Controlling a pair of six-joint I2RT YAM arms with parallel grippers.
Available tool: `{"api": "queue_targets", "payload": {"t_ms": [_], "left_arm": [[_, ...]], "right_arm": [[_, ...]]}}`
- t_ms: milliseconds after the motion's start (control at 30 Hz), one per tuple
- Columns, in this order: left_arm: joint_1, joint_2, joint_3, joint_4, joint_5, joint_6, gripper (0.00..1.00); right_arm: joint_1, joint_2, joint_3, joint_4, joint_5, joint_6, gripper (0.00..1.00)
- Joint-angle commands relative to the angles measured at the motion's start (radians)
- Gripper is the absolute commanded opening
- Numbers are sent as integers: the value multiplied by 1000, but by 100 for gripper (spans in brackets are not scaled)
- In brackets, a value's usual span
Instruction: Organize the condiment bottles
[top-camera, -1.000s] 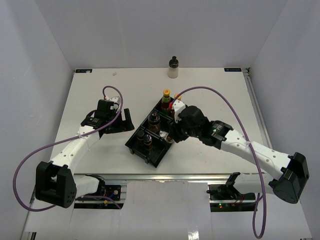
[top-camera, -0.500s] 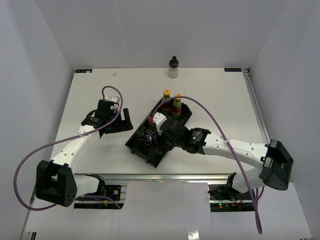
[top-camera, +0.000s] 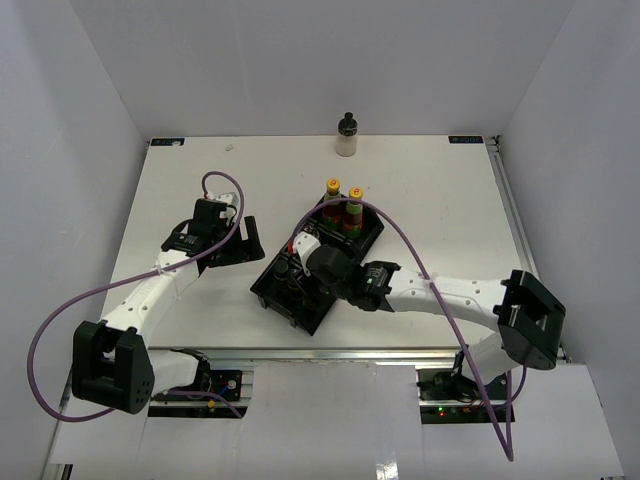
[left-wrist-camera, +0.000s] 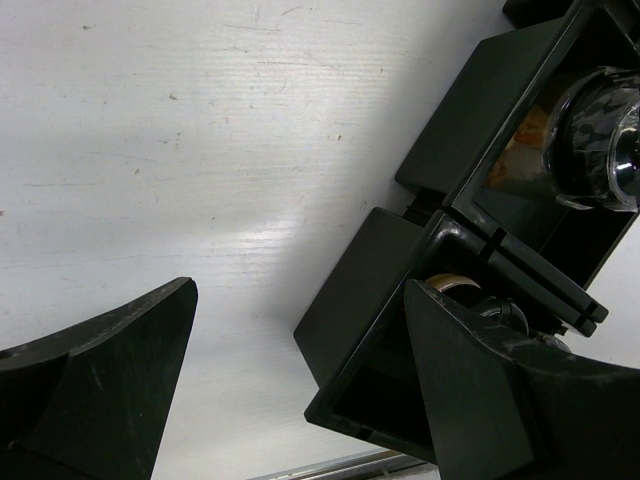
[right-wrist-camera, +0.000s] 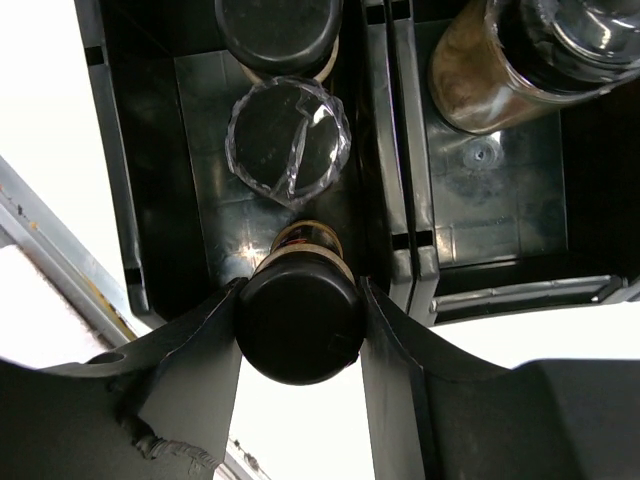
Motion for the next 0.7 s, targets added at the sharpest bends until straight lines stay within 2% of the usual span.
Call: {"api": "queue_targets", "payload": {"t_ms": [0, 67, 467, 667], "left_arm": [[10, -30, 25, 1, -7, -5, 96], [10, -30, 25, 0, -5, -3, 96], [12, -32, 30, 0, 0, 0, 96], [12, -31, 36, -3, 6, -3, 96]], "right_arm": [[14, 25, 43, 78, 44, 14, 20], [18, 38, 46, 78, 50, 18, 31], [46, 63, 68, 58, 104, 18, 66], [48, 57, 96, 20, 117, 19, 71]]}}
